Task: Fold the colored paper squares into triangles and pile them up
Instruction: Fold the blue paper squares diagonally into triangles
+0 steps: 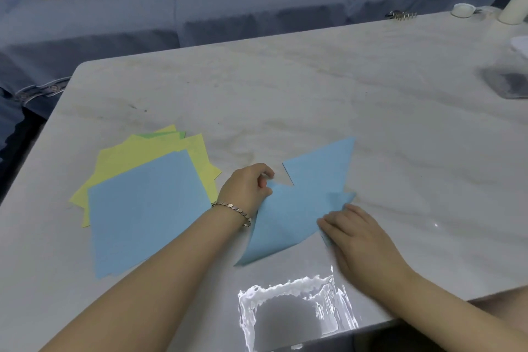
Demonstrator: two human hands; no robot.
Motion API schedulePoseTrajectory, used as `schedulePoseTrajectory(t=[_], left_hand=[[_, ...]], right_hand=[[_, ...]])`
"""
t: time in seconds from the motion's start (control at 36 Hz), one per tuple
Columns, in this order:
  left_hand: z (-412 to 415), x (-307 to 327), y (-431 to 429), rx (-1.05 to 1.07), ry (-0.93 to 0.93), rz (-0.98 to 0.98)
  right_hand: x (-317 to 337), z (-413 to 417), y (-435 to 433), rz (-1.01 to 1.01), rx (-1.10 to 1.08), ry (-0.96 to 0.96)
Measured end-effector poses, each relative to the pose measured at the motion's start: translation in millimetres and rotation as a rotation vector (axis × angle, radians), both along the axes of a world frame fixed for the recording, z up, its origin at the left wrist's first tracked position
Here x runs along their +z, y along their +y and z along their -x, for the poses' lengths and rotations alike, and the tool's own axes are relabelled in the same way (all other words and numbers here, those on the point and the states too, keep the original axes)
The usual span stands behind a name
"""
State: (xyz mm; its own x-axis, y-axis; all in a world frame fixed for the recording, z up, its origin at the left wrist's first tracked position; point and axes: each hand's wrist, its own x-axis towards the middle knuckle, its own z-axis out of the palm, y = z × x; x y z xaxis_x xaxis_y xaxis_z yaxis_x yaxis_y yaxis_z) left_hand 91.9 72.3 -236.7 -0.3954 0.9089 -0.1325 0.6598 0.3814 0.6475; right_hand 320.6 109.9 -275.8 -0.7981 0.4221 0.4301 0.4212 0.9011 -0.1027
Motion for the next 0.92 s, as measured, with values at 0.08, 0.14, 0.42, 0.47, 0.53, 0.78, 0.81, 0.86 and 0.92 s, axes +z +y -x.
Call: schedulePoseTrajectory(t=[0.08,0.14,0.42,0.47,0.53,0.78,0.81,0.86,0.92], left_hand=[[0.3,-1.0,0.3,0.001,0.001,-0.007],[0.2,-1.1,0.0,0.004,0.008,-0.003],[-19.4,6.5,-8.5,-0.112,0.369,-0.061],[-36.4,14.4,-10.2,-0.324,0.453,-0.136],[-57.4,15.7,-18.8,-0.557,0.562,-0.034],[-72.6,-20.5,-55.0,-0.616,0.949,-0.195],[-71.8,-23.1,-59.4,-0.636,0.921,-0.207],[-68.2,-23.8,-67.8,-0.627,0.810,-0.188],[-62.7,-23.8,-76.2,-0.624,0.726,-0.206]], right_hand=[[0.7,-11.4,18.2,-0.035,-0.097,-0.019],[0.0,-20.6,30.6,-0.030,-0.142,-0.024],[-6.4,-27.1,37.2,-0.048,-0.147,0.063],[-4.6,-25.2,36.7,-0.039,-0.159,0.074],[-3.6,-23.0,35.8,-0.044,-0.175,0.085],[-3.8,-20.4,34.9,-0.077,-0.196,0.057],[-3.3,-20.2,34.7,-0.076,-0.203,0.052],[-2.1,-20.6,33.8,-0.083,-0.219,0.039],[-0.3,-20.6,32.5,-0.081,-0.233,0.027]])
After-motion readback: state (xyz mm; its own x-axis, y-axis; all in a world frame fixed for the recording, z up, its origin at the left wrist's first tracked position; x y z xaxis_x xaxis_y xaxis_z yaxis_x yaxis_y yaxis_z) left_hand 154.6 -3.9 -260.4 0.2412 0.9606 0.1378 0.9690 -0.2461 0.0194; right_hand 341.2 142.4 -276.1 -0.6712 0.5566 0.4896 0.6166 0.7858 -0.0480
